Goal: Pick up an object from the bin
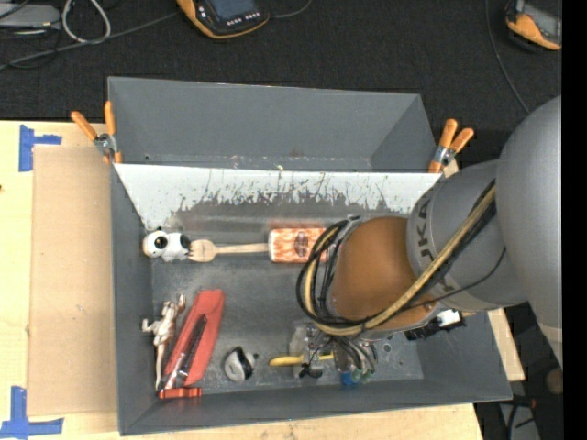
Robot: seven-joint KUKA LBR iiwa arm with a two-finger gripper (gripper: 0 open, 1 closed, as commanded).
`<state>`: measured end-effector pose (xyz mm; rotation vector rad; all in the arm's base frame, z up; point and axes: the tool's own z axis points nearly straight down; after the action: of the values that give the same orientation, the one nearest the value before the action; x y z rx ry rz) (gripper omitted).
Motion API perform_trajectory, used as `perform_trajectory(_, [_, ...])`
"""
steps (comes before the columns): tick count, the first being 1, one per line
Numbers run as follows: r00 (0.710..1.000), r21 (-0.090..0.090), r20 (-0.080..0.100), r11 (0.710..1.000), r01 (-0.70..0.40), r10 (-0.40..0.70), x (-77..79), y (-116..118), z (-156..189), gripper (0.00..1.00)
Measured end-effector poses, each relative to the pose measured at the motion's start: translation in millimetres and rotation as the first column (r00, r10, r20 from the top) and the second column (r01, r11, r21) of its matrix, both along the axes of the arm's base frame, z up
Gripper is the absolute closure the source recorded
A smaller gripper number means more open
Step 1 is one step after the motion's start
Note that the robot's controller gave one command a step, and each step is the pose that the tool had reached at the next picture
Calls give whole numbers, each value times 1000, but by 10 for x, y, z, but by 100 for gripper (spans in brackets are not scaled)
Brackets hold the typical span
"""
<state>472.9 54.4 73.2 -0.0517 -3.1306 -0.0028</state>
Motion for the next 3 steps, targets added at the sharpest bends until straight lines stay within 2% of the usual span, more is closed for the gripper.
perform_trajectory(1, [1000,0,-1,1000,1,-1,-4,-2,94,100])
perform_trajectory(2, [1000,0,-9,1000,2,-2,-24,-9,552,100])
perform_trajectory(3, [1000,0,-2,1000,2,-2,-3,-9,835,100])
